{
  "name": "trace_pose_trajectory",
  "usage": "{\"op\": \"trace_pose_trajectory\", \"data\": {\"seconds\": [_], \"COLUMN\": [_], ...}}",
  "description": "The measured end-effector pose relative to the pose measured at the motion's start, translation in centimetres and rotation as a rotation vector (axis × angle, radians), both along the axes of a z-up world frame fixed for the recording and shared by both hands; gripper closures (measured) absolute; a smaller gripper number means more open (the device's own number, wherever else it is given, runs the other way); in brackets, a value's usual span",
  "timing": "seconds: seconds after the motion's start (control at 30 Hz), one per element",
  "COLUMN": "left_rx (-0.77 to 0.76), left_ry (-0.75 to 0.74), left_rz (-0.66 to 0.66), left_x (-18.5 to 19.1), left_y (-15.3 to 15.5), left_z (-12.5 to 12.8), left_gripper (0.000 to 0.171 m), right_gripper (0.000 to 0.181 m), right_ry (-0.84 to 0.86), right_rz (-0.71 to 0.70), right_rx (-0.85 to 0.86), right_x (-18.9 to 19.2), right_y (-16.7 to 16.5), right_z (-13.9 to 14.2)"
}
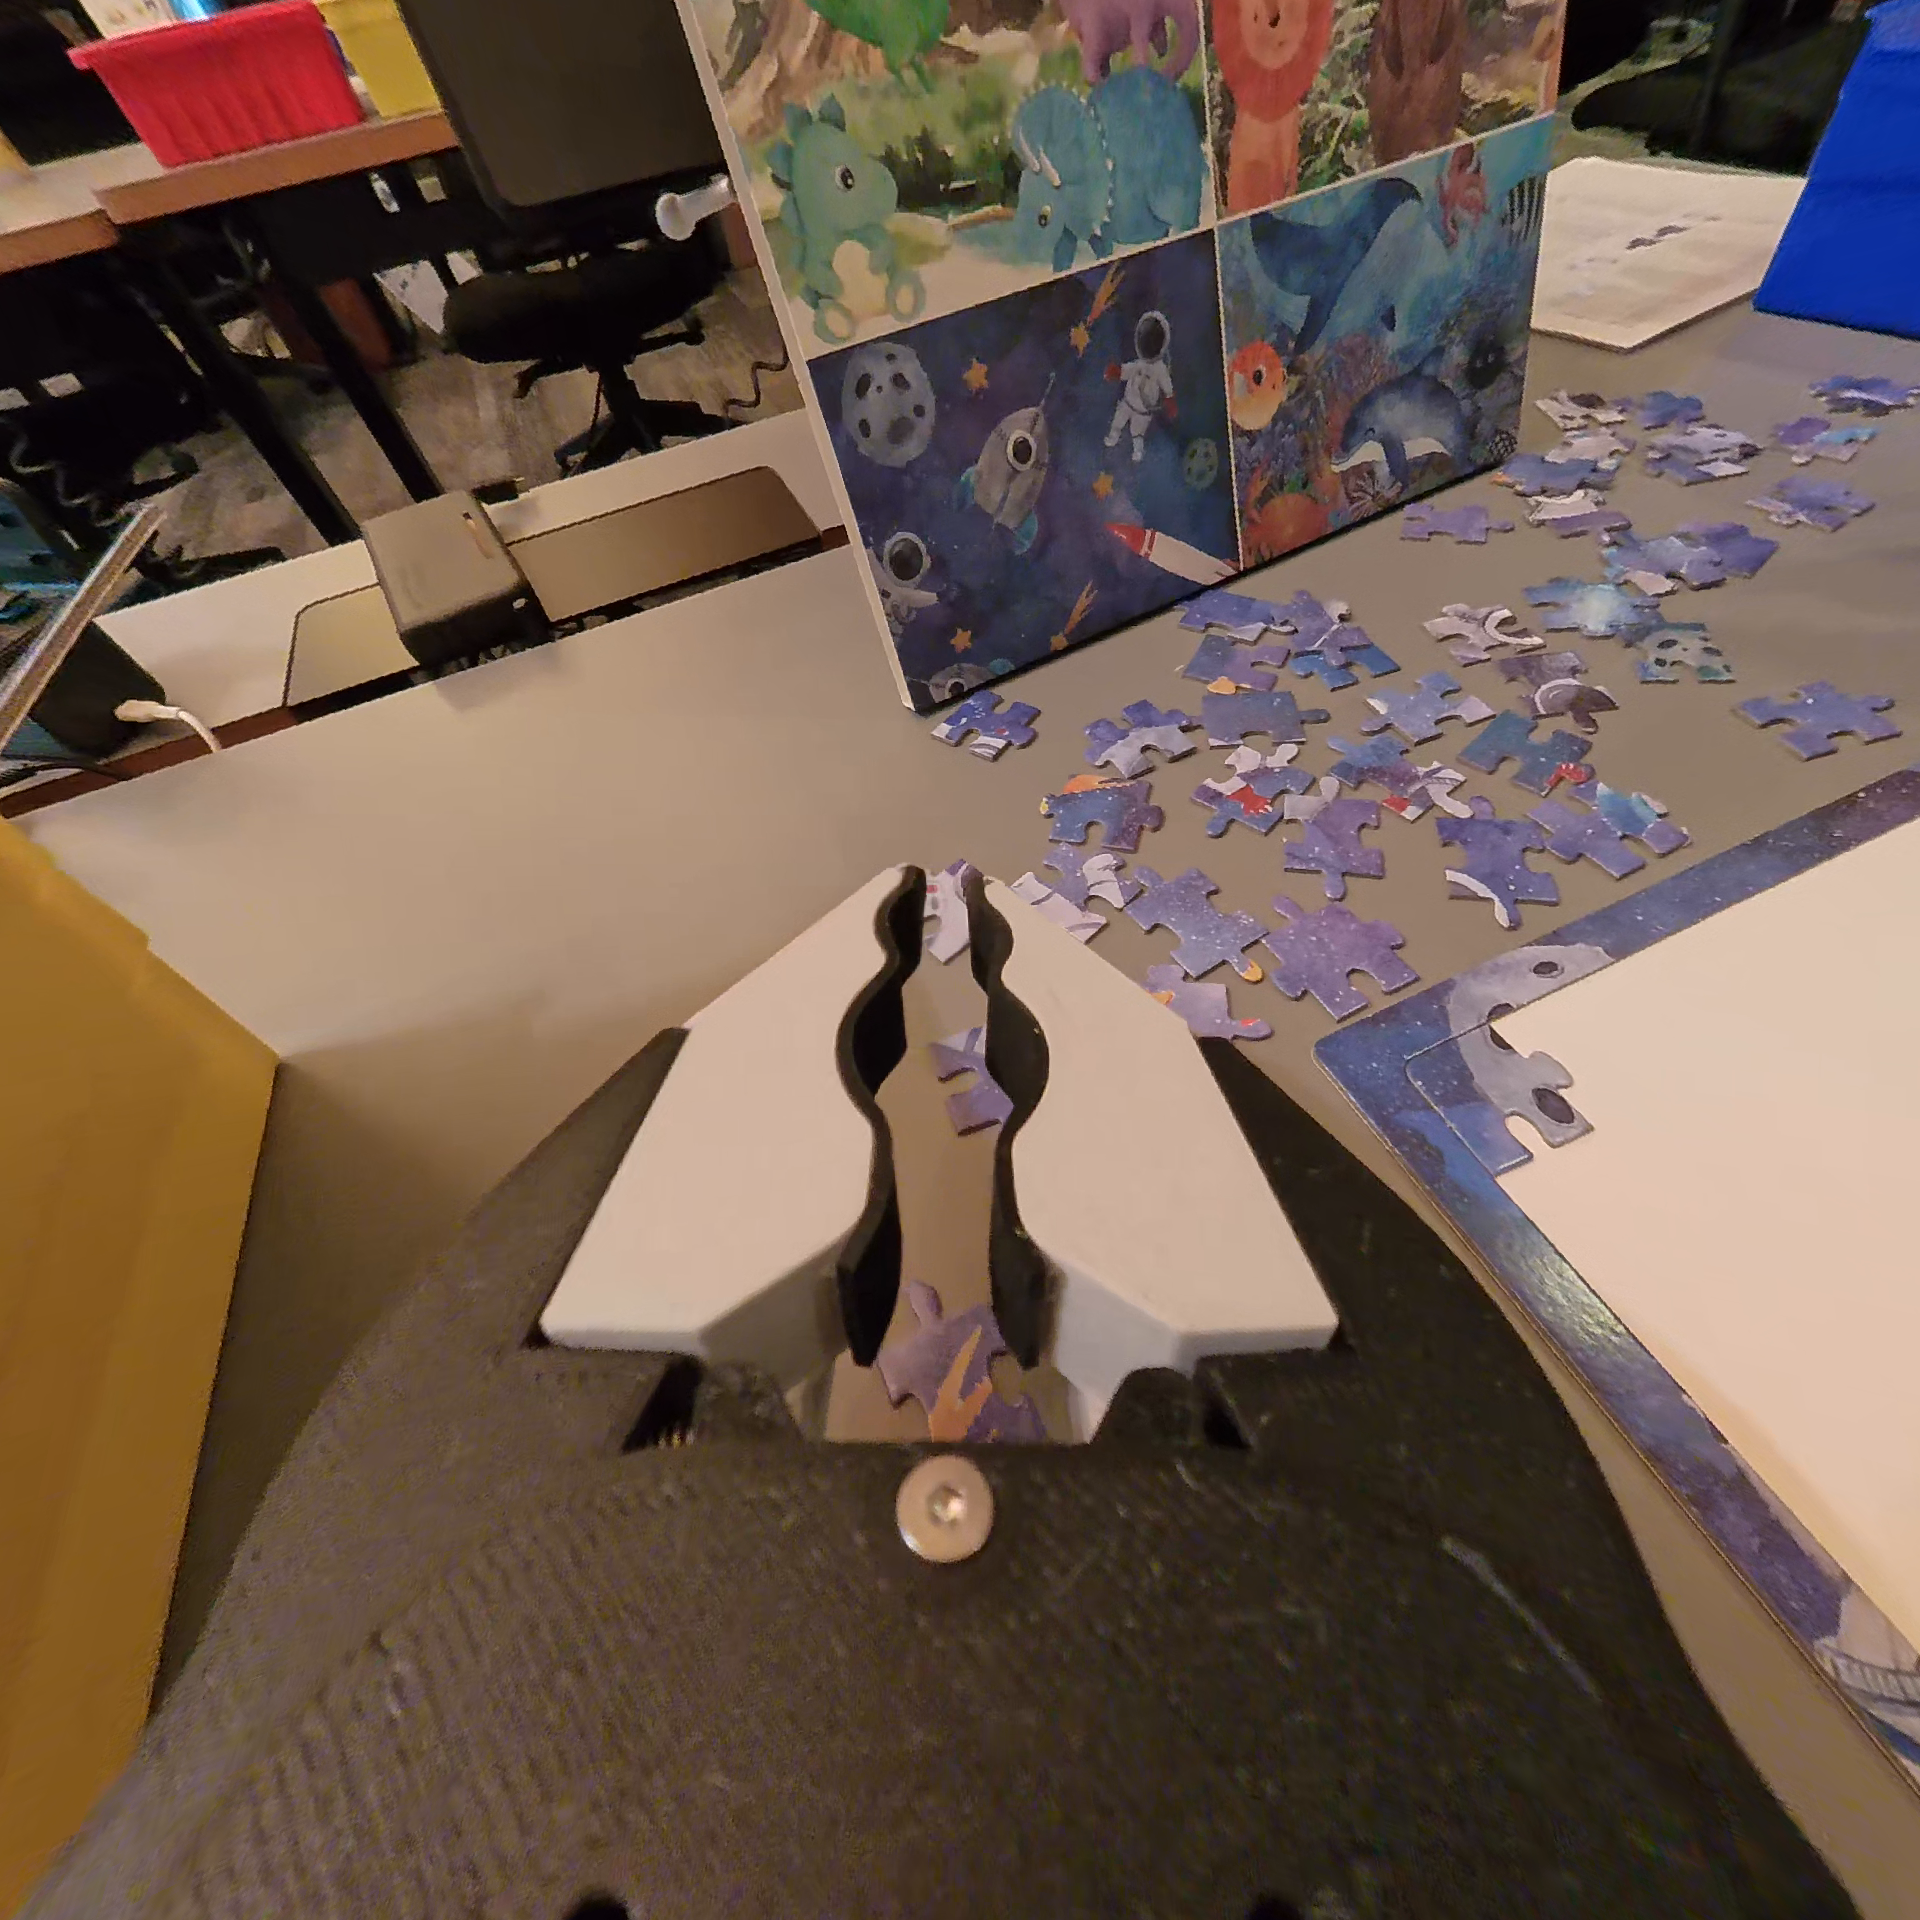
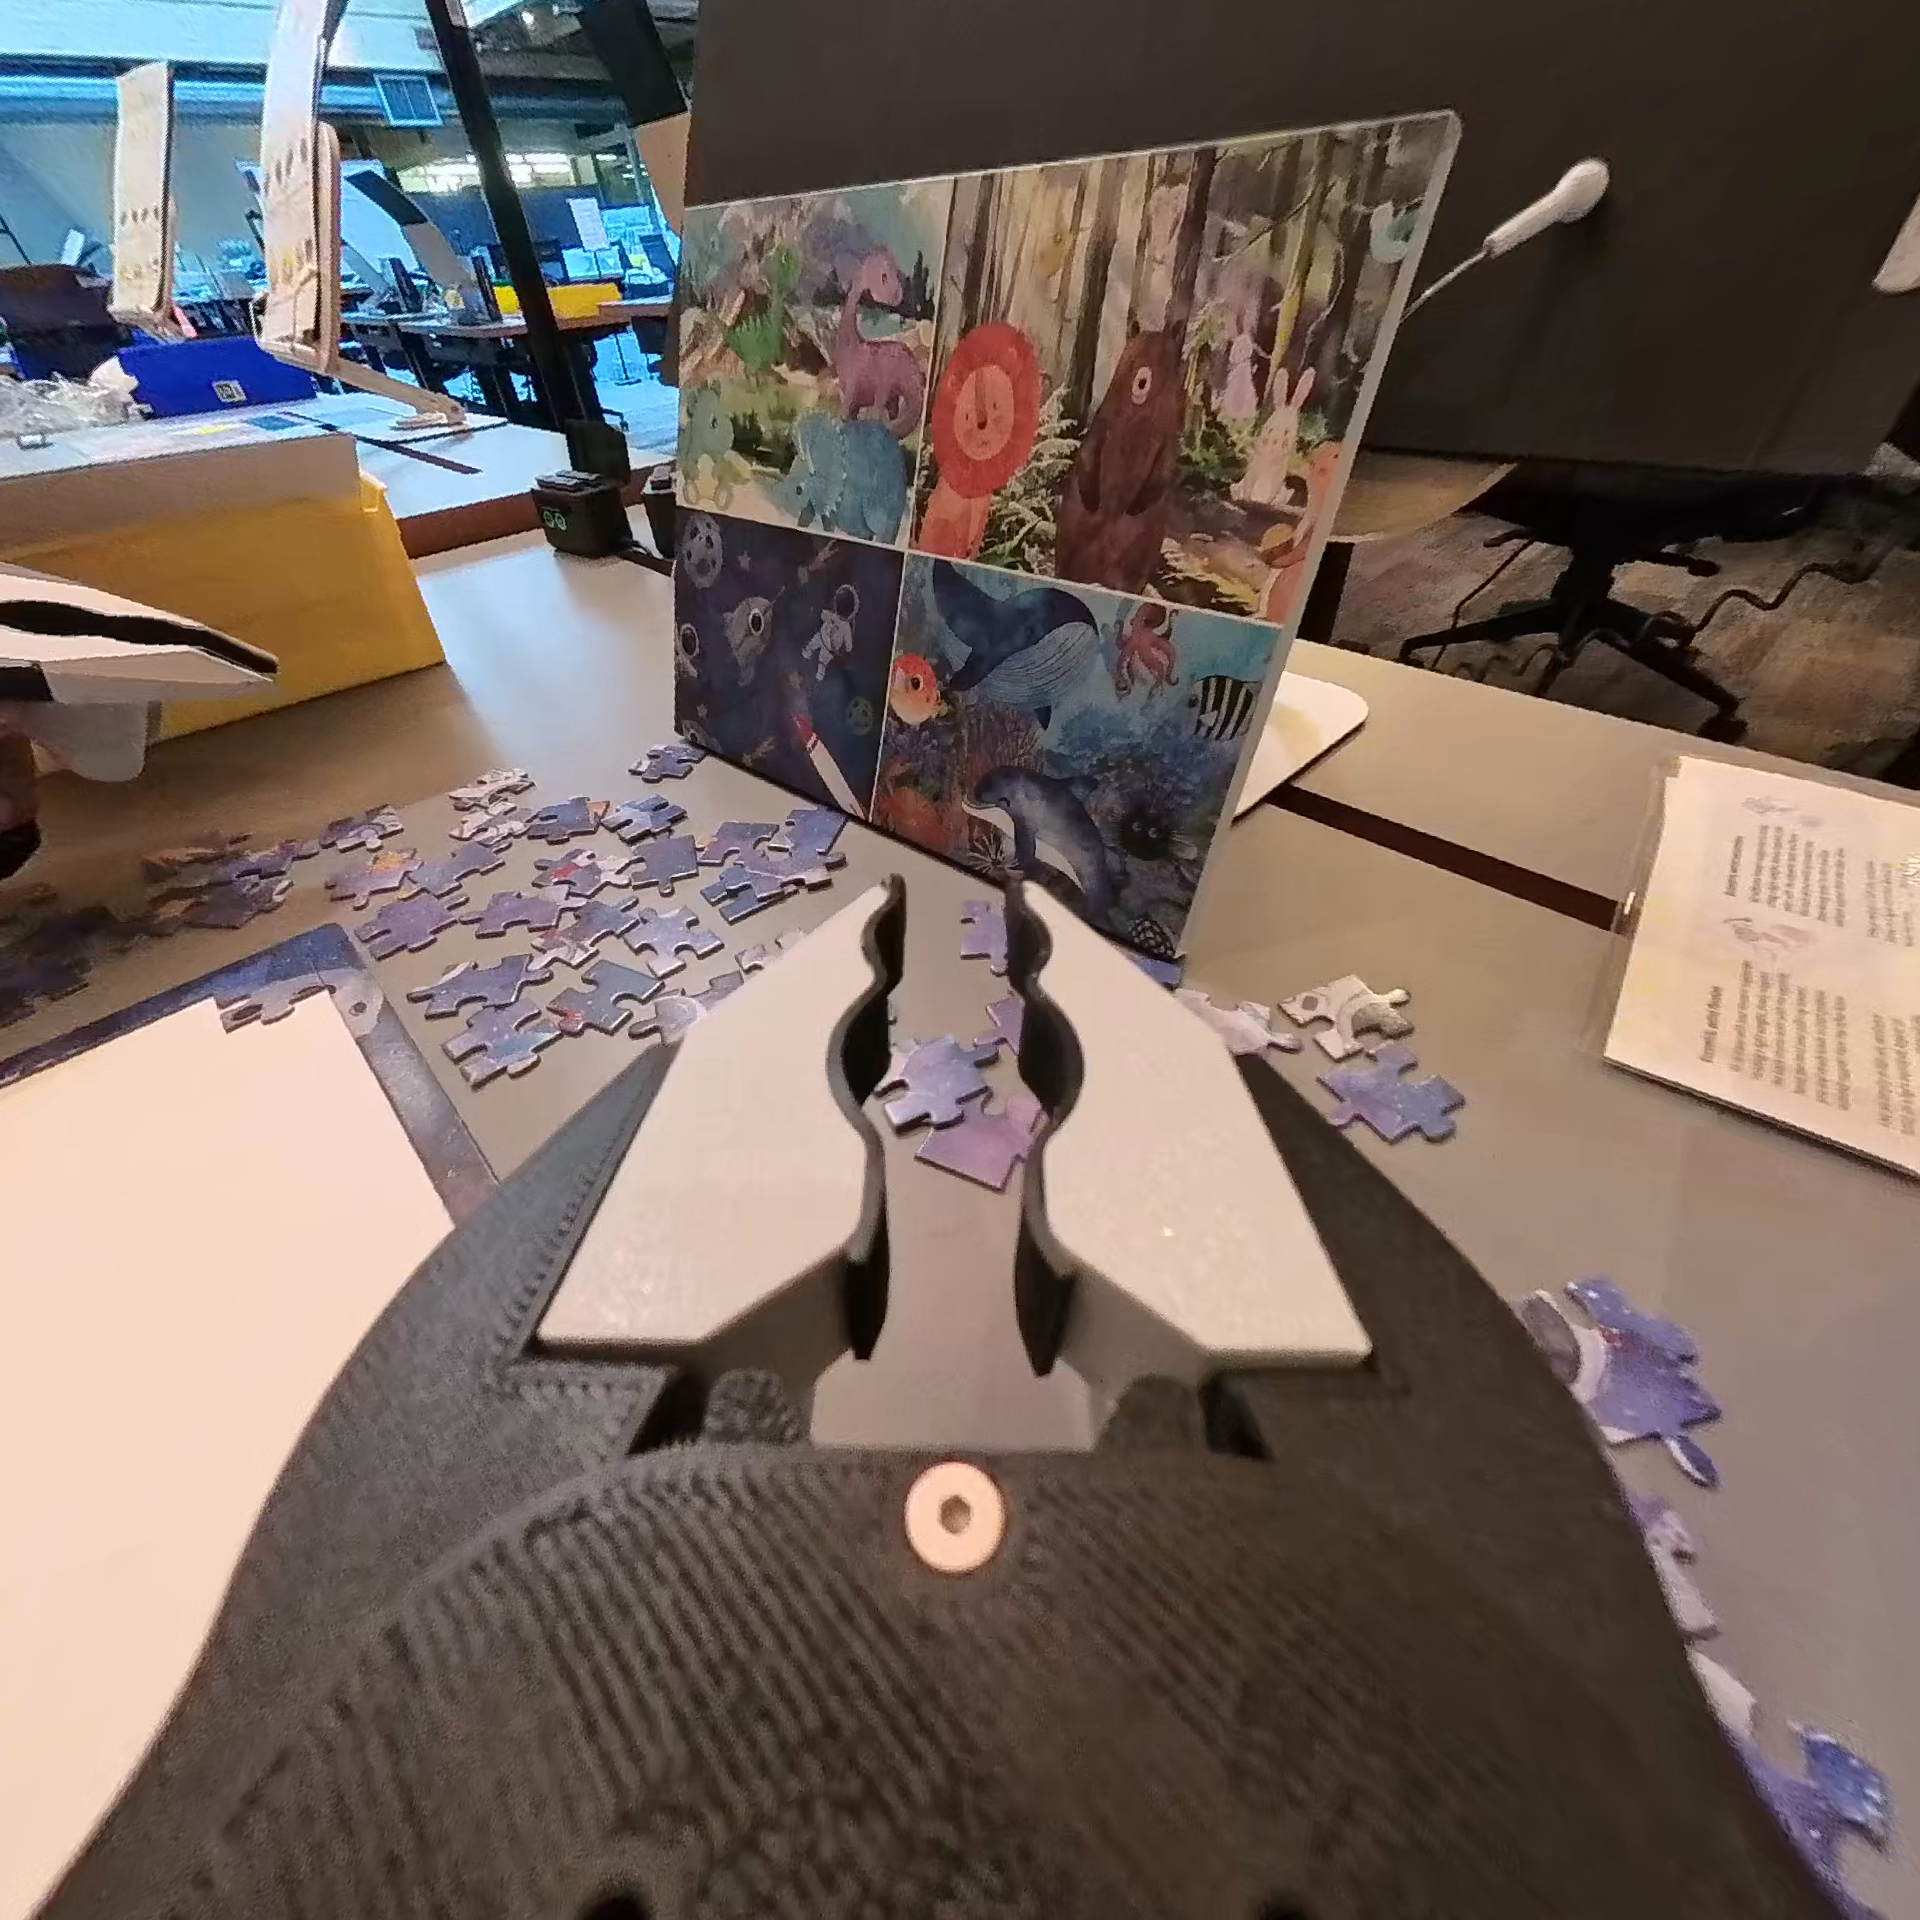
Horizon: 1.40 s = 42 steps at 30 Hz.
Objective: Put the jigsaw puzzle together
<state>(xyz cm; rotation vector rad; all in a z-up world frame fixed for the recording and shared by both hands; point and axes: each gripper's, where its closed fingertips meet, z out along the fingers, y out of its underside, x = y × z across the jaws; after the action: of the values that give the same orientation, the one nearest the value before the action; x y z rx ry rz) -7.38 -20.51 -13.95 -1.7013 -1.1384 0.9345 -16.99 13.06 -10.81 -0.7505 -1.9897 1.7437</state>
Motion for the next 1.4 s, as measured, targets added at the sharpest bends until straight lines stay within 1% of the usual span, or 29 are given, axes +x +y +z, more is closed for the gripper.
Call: {"op": "trace_pose_trajectory", "data": {"seconds": [0.5,0.67,0.87,1.03,1.4], "left_rx": [-0.005,-0.008,-0.015,-0.022,-0.036], "left_ry": [-0.002,-0.004,-0.009,-0.015,-0.022], "left_rz": [0.002,0.0,-0.003,-0.009,-0.018], "left_x": [-0.1,-0.1,-0.1,-0.2,-0.2], "left_y": [0.0,0.1,0.2,0.4,0.6], "left_z": [-0.1,-0.1,-0.3,-0.5,-0.8], "left_gripper": [0.162,0.162,0.162,0.161,0.16], "right_gripper": [0.166,0.166,0.167,0.168,0.17], "right_ry": [0.067,0.105,0.147,0.167,0.192], "right_rz": [-0.032,-0.036,-0.074,-0.105,-0.161], "right_rx": [-0.026,-0.035,-0.018,-0.048,-0.038], "right_x": [0.5,1.2,1.4,1.3,1.1], "right_y": [1.1,1.4,2.5,3.7,5.5], "right_z": [2.6,3.9,4.6,5.5,5.7]}}
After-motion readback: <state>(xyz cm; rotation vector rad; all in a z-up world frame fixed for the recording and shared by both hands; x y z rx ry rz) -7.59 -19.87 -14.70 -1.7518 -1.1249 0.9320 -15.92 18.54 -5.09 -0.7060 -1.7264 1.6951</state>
